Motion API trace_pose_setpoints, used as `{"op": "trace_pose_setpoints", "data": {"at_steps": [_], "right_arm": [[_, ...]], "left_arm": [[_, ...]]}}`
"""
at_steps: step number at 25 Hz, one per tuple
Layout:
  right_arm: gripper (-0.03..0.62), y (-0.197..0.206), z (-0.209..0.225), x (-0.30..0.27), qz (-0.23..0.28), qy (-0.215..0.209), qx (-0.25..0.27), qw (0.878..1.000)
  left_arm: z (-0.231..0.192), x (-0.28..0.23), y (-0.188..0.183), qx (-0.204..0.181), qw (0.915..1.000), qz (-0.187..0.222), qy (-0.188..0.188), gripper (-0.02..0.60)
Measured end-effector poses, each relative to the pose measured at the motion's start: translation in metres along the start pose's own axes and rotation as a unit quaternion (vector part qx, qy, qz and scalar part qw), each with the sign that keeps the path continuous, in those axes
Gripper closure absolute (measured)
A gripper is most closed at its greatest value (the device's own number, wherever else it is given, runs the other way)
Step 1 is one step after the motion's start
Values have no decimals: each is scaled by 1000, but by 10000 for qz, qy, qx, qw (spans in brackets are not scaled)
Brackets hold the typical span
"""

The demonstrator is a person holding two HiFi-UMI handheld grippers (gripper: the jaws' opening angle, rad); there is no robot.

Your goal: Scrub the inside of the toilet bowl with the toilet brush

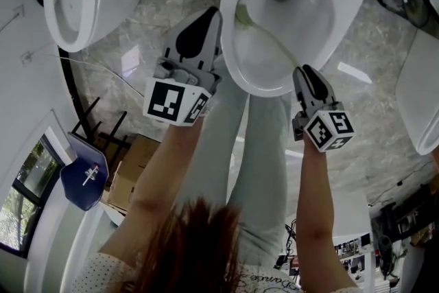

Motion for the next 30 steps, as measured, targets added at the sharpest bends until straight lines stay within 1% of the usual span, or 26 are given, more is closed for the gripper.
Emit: {"op": "trace_pose_setpoints", "data": {"at_steps": [8,13,19,25,30], "right_arm": [[484,15,4,22,-310,-182,301,9989],[484,26,7,41,-528,-265,730,9956],[484,26,4,45,-601,-325,1026,9924],[484,18,8,51,-933,-519,1468,9834],[484,12,15,59,-1233,-675,2038,9689]], "left_arm": [[3,3,1,-13,10000,-7,-31,580],[8,4,-1,-6,10000,30,-14,580],[13,4,-1,-33,10000,33,31,580],[17,3,0,-57,10000,-16,76,580],[20,1,0,-70,9999,-26,116,580]]}}
Point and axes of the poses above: the fingertips, and each gripper's own axes: x backward along the fingers, z to its right, y out of its underside, the point moved 7 cm from there along x, backward along the fingers, and after that the axes turned 12 degrees about y, right-handed, at the moved point
